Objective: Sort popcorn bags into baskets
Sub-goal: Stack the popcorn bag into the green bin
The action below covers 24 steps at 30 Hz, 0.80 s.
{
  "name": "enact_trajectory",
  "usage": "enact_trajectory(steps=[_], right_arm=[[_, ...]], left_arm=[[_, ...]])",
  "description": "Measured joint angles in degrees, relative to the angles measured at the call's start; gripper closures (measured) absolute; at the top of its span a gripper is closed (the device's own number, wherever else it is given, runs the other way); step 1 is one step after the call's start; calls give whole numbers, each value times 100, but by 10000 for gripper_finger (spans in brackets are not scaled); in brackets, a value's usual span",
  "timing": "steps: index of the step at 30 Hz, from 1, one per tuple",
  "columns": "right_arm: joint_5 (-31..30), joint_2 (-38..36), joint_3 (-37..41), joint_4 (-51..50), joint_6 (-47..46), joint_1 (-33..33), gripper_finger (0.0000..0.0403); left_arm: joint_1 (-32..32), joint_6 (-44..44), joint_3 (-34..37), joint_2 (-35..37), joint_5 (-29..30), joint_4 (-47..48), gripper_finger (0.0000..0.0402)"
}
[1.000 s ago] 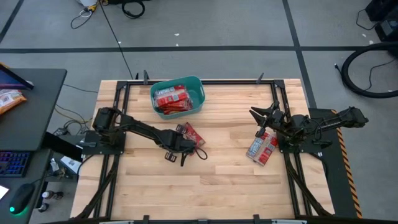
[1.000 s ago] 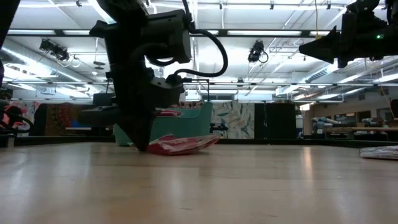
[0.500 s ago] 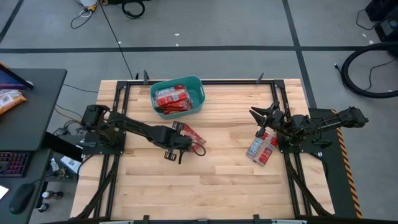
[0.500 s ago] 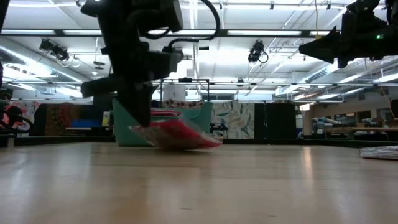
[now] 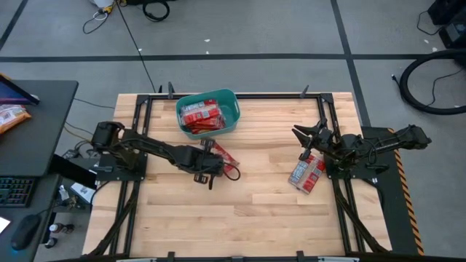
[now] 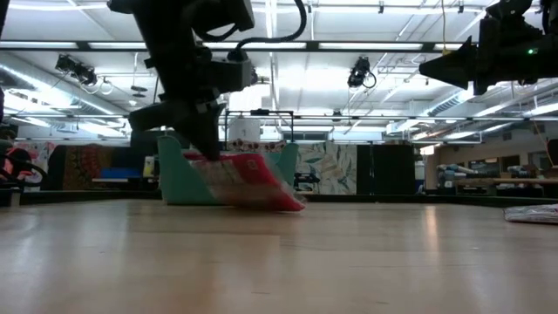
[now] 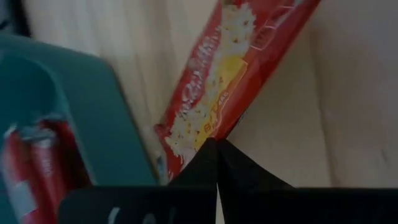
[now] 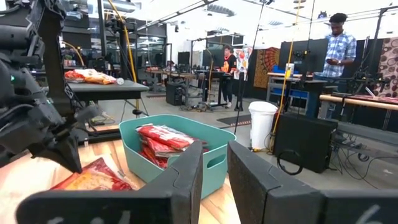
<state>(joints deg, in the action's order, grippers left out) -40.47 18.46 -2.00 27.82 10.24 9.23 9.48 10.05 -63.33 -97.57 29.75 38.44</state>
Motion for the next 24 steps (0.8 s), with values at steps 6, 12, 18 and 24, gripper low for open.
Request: enact_trajectory(steps=[6, 12, 18, 24], right_arm=[[0, 1, 0, 1, 0, 0, 322], [0, 0, 0, 2, 0, 0, 322], [0, 0, 0, -2, 0, 0, 322], [0, 0, 0, -1, 0, 0, 322]], left_arm=[[-5, -48, 0, 387, 629, -41, 401], [-31, -196, -4, 835, 1045, -53, 401], [-93, -171, -10, 1266, 978, -26, 401], [-303, -676, -7, 1174, -525, 3, 378]])
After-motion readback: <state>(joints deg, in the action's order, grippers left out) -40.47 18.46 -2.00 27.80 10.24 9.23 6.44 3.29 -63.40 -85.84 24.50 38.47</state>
